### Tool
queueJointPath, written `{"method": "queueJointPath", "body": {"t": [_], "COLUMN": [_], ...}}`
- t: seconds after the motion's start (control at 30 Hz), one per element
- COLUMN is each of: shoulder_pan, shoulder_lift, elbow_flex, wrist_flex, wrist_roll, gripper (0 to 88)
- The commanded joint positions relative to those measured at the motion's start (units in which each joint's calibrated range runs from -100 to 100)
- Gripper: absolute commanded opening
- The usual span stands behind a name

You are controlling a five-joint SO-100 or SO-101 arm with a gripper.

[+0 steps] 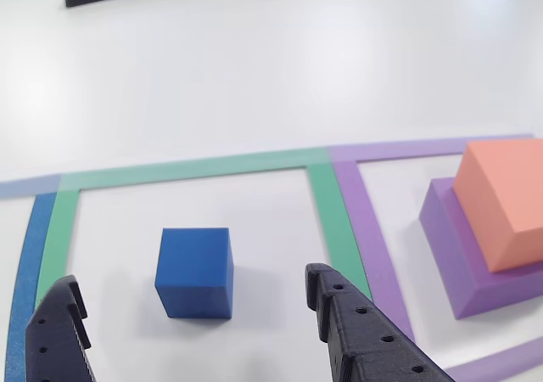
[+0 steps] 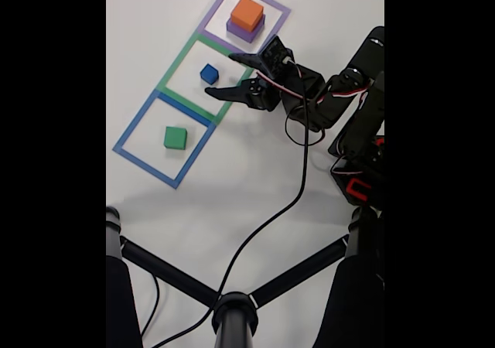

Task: Tower of hanoi

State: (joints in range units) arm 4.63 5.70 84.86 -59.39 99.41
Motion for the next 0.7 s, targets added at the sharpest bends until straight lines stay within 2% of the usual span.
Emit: {"method": "queueJointPath", "body": {"t": [0.0,0.67], "shoulder_pan": [-0.62,-1.92], "shoulder_lift": [2.23,14.17], "elbow_flex": [-2.21,-11.03], "wrist_flex": [-3.05,-5.48], "wrist_roll": [0.59,0.59], "gripper": [30.2,24.8]}}
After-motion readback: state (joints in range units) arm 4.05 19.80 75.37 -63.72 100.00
